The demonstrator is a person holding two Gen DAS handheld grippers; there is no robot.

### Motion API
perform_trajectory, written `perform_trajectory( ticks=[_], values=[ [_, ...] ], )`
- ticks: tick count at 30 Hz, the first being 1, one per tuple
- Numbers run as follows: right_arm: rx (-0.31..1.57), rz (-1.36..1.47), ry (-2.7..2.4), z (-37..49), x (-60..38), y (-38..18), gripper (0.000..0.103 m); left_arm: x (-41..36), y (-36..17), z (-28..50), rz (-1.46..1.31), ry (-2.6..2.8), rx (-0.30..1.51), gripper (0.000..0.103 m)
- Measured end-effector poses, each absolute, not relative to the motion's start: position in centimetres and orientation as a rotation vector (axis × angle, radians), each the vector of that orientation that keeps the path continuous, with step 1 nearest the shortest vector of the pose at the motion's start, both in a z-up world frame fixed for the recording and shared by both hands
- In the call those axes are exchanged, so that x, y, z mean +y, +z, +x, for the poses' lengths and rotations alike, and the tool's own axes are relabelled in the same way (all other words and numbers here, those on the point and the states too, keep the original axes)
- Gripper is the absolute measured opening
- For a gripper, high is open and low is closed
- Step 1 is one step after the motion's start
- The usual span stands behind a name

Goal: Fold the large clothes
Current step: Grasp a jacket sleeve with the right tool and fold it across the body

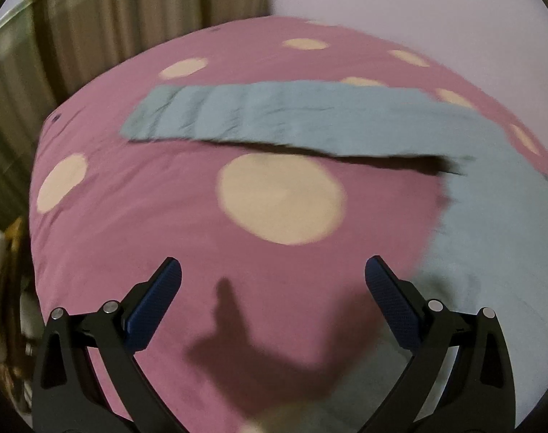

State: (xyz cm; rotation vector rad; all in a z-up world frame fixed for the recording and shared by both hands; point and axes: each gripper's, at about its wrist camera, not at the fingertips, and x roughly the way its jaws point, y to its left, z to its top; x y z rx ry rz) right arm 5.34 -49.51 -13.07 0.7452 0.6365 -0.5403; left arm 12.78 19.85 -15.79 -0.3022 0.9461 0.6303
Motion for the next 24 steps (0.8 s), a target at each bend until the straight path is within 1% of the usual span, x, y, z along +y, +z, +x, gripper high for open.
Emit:
perform_trajectory(
  ticks=[5, 10, 16, 18, 19, 20, 22, 24],
  values=[
    [0.564, 1.018, -0.587, 5.8, -57.1, -17.6, 0.057, 23.2, -17.5, 12.8, -0.303, 0.748, 0.945, 0.101],
    [0.527, 1.127, -0.598, 6.9, -60.6, -20.7, 0.057, 25.1, -18.8, 12.2, -0.380, 0.774, 0.940, 0.101],
    [0.444, 1.140, -0.597, 9.0, -62.4, -21.2, 0.057, 24.9, -19.0, 12.7, -0.352, 0.788, 0.950, 0.101],
    [0.438, 1.123, -0.620, 9.6, -62.4, -21.0, 0.051, 24.9, -19.0, 12.7, -0.353, 0.788, 0.950, 0.101],
    [0.439, 1.117, -0.627, 9.8, -62.4, -20.9, 0.042, 24.9, -19.0, 12.7, -0.352, 0.788, 0.950, 0.101],
    [0.438, 1.117, -0.622, 10.1, -63.0, -21.2, 0.027, 24.9, -19.0, 12.6, -0.351, 0.788, 0.950, 0.101],
    [0.437, 1.140, -0.594, 10.8, -63.0, -21.3, 0.011, 25.0, -19.1, 12.7, -0.348, 0.790, 0.952, 0.101],
    [0.426, 1.107, -0.592, 11.2, -62.6, -20.3, 0.008, 24.9, -19.1, 13.0, -0.342, 0.794, 0.955, 0.101]
  ],
)
